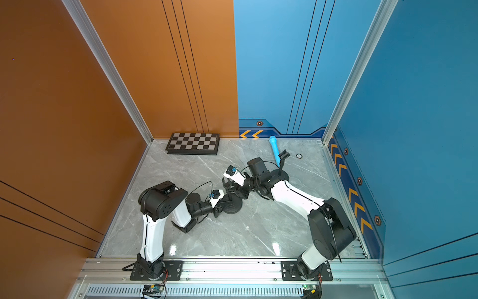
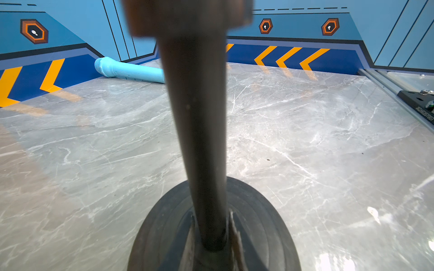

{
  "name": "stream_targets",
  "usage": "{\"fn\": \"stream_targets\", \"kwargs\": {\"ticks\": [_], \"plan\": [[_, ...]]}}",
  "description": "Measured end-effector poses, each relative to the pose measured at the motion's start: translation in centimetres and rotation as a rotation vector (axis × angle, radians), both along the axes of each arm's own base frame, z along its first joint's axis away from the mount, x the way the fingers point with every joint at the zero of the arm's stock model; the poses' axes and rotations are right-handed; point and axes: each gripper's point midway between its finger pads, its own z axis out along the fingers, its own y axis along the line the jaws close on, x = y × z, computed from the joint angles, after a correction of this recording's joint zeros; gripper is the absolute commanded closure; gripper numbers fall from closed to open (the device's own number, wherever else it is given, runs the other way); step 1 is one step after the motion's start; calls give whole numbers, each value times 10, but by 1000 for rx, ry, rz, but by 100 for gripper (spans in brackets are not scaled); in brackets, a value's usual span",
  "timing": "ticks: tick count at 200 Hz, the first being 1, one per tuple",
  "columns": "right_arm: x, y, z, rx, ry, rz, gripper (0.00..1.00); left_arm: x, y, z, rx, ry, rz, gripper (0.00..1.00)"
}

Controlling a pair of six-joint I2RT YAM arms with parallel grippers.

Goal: Assemble a microphone stand
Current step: Screw the microphone stand pole into the microphone stand base.

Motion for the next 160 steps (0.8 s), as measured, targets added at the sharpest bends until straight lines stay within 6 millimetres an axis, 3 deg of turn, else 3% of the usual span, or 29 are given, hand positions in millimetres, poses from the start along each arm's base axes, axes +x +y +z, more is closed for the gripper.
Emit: {"fn": "stream_targets", "kwargs": {"ticks": [62,97,111,160], "plan": [[1,10,-10,11,42,71,61,0,0,0,-1,-1,0,74],[4,9,-12,-2,12,82,85,0,0,0,-1,-1,0,73],[5,9,-13,-6,7,76,100,0,0,0,-1,-1,0,73],[3,10,-14,18,-55,-127,100,0,0,0,-2,-2,0,73]]}}
